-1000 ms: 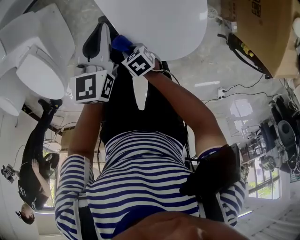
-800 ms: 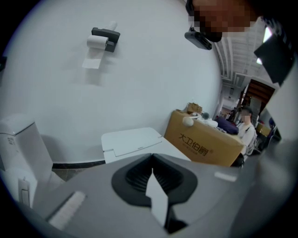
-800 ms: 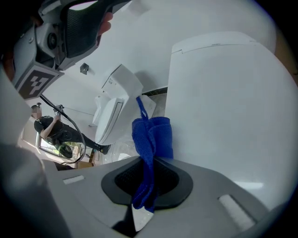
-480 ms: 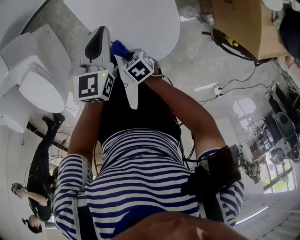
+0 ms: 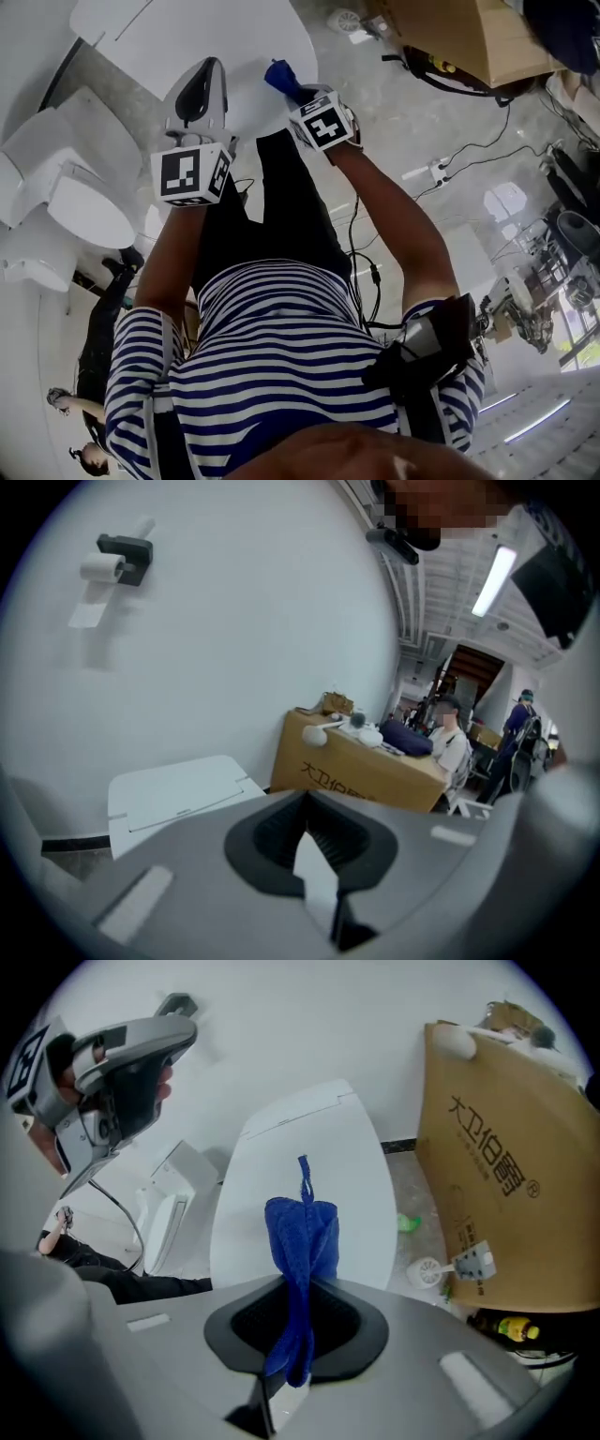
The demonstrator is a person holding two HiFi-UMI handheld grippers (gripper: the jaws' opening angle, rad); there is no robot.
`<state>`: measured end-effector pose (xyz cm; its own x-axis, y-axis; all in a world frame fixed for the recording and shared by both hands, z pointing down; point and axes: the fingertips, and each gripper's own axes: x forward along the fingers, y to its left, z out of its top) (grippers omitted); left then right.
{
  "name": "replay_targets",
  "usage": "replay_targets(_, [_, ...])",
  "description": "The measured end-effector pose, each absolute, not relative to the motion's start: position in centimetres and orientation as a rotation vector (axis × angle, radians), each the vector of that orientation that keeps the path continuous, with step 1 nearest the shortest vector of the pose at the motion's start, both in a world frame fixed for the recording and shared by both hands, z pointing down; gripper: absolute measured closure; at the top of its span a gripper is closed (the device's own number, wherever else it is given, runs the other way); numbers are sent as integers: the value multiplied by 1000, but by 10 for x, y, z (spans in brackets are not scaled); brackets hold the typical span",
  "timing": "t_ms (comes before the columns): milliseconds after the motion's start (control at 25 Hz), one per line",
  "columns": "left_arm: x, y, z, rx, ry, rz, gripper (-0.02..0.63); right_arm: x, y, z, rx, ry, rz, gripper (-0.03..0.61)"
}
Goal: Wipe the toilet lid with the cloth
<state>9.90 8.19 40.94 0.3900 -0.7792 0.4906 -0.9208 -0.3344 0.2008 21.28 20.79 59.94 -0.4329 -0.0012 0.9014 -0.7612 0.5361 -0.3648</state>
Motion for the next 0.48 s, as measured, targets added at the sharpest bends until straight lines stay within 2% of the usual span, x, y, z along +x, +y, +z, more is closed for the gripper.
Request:
replay_targets(200, [124,80,421,2223,-1410,469,611,260,185,614,714,-1783,1008,529])
replay_targets(480, [133,83,436,2226,-1381,512,611,277,181,640,738,-1764,1023,529])
